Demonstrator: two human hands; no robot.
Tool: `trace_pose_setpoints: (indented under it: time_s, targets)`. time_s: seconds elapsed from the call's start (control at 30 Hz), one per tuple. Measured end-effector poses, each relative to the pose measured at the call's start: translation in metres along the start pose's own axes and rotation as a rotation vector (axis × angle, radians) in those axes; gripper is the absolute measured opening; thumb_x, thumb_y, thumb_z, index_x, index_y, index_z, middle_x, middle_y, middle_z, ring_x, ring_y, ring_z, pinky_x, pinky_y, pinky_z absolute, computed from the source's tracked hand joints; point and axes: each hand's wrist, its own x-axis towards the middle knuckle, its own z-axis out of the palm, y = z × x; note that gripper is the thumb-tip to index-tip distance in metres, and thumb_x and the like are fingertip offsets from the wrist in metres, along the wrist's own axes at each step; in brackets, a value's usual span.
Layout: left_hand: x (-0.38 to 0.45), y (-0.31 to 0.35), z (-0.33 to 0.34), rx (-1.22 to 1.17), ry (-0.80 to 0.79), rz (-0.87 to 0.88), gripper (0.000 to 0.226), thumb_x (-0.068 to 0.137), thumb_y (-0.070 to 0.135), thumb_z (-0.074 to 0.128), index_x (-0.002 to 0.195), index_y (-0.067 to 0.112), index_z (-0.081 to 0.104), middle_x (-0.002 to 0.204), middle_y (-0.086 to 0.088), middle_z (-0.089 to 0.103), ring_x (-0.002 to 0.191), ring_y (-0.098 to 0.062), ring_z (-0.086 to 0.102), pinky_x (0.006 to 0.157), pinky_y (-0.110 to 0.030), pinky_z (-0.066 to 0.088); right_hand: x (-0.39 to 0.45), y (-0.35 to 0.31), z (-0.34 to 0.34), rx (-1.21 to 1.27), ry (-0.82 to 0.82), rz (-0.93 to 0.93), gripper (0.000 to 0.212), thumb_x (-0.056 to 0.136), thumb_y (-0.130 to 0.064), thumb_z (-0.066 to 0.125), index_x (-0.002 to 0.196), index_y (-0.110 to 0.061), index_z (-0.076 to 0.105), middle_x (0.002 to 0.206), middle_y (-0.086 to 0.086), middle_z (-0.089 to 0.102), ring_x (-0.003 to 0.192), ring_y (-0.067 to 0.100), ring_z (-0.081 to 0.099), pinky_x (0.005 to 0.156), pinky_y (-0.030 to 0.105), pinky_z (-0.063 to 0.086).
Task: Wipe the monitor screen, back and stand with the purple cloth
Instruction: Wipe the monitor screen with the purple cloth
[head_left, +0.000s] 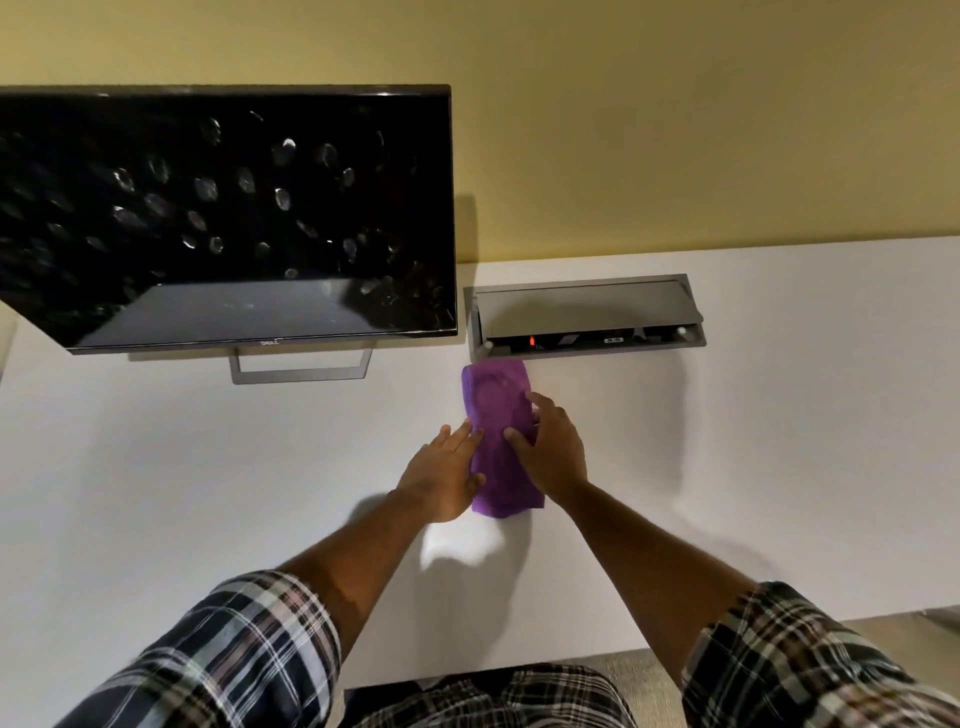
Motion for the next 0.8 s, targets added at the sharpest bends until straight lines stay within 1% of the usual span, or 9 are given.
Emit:
trace_pose_setpoints:
  time_s: [0.1,0.2,0.27,0.33,0.43,0.53,0.63,0.7,0.8]
  targets:
    - [-0.001,0.005,-0.006,-0.059,-0.016,-0.015,0.071,0.103,0.043,0.047,0.162,0.024,0.013,0.169,0.0,0.008,0.155,-0.035,0.006,0.124,-0.047,0.018,0.003,-0.007,-0.004,0.151,-0.02,0.125,0.077,0.091,-0.029,0.08,0.156,-0.015,0.04,0.121,0.004,0.072,0.106,0.025,0.07,0.095,0.038,0.057]
    - [-0.001,0.007,-0.012,-0.197,-0.028,-0.052,0.068,0.104,0.041,0.049,0.161,0.022,0.017,0.169,-0.002,0.011,0.155,-0.033,0.006,0.125,-0.047,0.017,0.005,-0.01,-0.006,0.233,-0.023,0.207,0.076,0.091,-0.025,0.082,0.155,-0.011,0.043,0.117,0.005,0.074,0.106,0.026,0.07,0.1,0.041,0.057]
    - [-0.003,0.008,-0.017,-0.295,0.004,-0.111,0.069,0.103,0.042,0.05,0.16,0.018,0.019,0.168,-0.006,0.017,0.155,-0.031,0.012,0.124,-0.047,0.02,0.003,-0.011,-0.009,0.293,-0.038,0.229,0.061,0.092,-0.023,0.079,0.146,-0.01,0.054,0.117,0.006,0.074,0.107,0.027,0.071,0.099,0.041,0.059]
    - [-0.008,0.011,-0.025,-0.371,0.044,-0.172,0.069,0.104,0.042,0.049,0.16,0.015,0.02,0.167,-0.006,0.021,0.153,-0.03,0.02,0.123,-0.043,0.023,-0.003,-0.013,-0.015,0.368,-0.059,0.217,0.031,0.093,-0.019,0.076,0.122,-0.01,0.07,0.105,0.005,0.076,0.101,0.03,0.072,0.092,0.042,0.062]
    - [-0.018,0.015,-0.041,-0.571,0.062,-0.248,0.066,0.105,0.041,0.048,0.16,0.017,0.02,0.164,-0.006,0.027,0.148,-0.029,0.032,0.119,-0.043,0.032,-0.016,-0.02,-0.029,0.512,-0.074,0.206,0.008,0.094,-0.012,0.073,0.101,-0.009,0.073,0.096,0.01,0.075,0.096,0.034,0.072,0.088,0.046,0.063]
    - [-0.037,0.013,-0.058,-0.773,0.064,-0.23,0.065,0.105,0.037,0.049,0.159,0.015,0.02,0.161,-0.01,0.034,0.143,-0.031,0.039,0.116,-0.044,0.036,-0.033,-0.033,-0.039,0.613,-0.091,0.154,0.011,0.096,-0.008,0.07,0.107,-0.009,0.072,0.101,0.011,0.075,0.101,0.036,0.071,0.091,0.047,0.061]
    - [-0.057,0.009,-0.073,-0.883,0.077,-0.164,0.07,0.103,0.038,0.052,0.159,0.013,0.018,0.163,-0.01,0.03,0.144,-0.03,0.037,0.114,-0.042,0.035,-0.05,-0.047,-0.043,0.719,-0.124,0.104,0.021,0.095,-0.009,0.072,0.116,-0.01,0.071,0.109,0.01,0.076,0.106,0.037,0.071,0.095,0.051,0.06]
    - [-0.071,0.004,-0.081,-0.959,0.064,-0.126,0.084,0.096,0.048,0.059,0.16,0.013,0.017,0.165,-0.009,0.025,0.145,-0.03,0.035,0.115,-0.043,0.035,-0.061,-0.061,-0.042,0.834,-0.145,0.104,0.03,0.093,-0.011,0.076,0.121,-0.007,0.069,0.115,0.015,0.074,0.111,0.039,0.07,0.098,0.054,0.058]
    - [-0.092,-0.008,-0.091,-1.104,0.017,-0.092,0.114,0.074,0.061,0.077,0.159,0.015,0.016,0.162,-0.006,0.029,0.14,-0.032,0.043,0.114,-0.046,0.041,-0.079,-0.088,-0.037,0.901,-0.179,0.057,0.04,0.087,-0.023,0.082,0.122,-0.01,0.067,0.117,0.018,0.072,0.104,0.034,0.072,0.091,0.052,0.059]
